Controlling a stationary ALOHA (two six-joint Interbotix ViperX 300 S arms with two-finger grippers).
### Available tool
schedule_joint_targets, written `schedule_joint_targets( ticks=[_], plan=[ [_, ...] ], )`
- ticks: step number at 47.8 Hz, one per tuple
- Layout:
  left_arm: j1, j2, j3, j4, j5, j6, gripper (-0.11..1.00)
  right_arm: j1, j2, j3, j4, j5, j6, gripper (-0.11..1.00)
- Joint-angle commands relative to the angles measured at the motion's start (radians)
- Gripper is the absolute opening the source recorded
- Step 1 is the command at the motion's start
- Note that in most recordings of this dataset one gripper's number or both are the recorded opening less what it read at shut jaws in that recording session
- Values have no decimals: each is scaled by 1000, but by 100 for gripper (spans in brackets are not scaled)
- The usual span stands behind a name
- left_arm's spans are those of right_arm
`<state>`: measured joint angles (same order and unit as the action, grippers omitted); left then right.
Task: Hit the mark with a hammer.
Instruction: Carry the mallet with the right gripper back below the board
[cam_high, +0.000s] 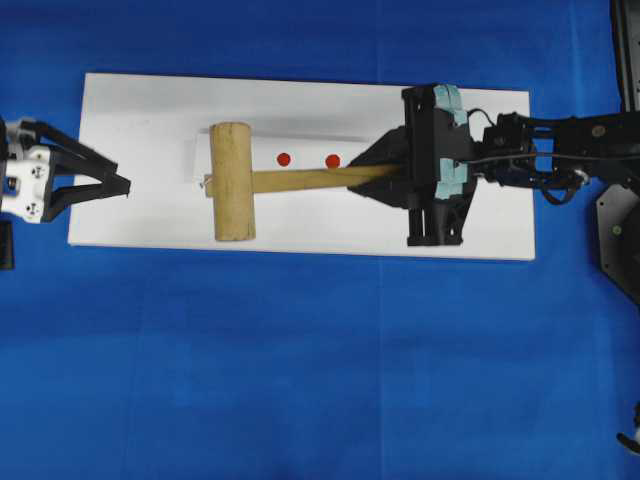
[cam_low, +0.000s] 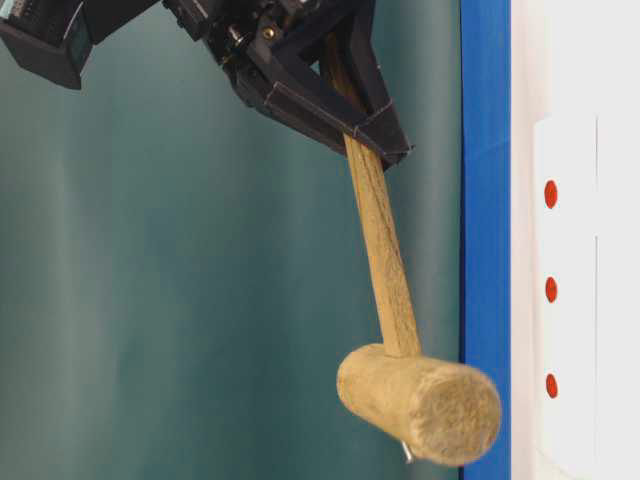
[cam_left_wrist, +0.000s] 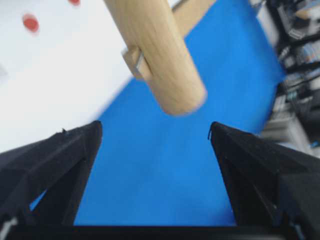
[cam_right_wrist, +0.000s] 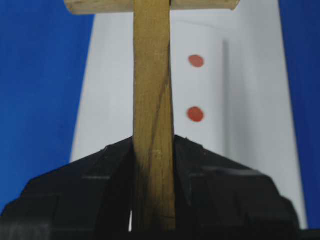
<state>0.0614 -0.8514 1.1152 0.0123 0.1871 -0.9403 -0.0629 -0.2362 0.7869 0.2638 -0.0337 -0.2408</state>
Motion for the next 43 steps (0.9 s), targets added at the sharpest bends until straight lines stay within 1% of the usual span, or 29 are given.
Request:
schedule_joint_targets(
  ticks=[1, 9, 10, 13, 17, 20, 24, 28, 34, 43],
  plan=[
    [26, 2, -9, 6, -11, 140, 86, 38, -21, -17, 23, -28, 25, 8],
    [63, 2, -3, 6, -43, 468, 85, 133, -11, -14, 67, -84, 100, 8],
    [67, 0, 0, 5, -54, 525, 85, 143, -6, -12, 74, -95, 107, 8],
    [72, -2, 9, 3, -84, 635, 84, 184, 12, -11, 94, -137, 126, 8],
    [75, -8, 25, -2, -135, 756, 83, 230, 41, -11, 115, -189, 133, 8],
    [77, -12, 37, -8, -178, 821, 82, 262, 67, -12, 140, -230, 133, 8],
    [78, -18, 52, -9, -221, 884, 81, 298, 101, -14, 170, -281, 133, 8],
    [91, -25, 60, -9, -236, 900, 81, 331, 132, -11, 206, -333, 133, 8],
    [100, -32, 67, -9, -236, 905, 81, 367, 167, -14, 255, -385, 123, 8],
    [100, -51, 74, -11, -236, 905, 81, 393, 216, -15, 310, -410, 112, 8]
  ],
)
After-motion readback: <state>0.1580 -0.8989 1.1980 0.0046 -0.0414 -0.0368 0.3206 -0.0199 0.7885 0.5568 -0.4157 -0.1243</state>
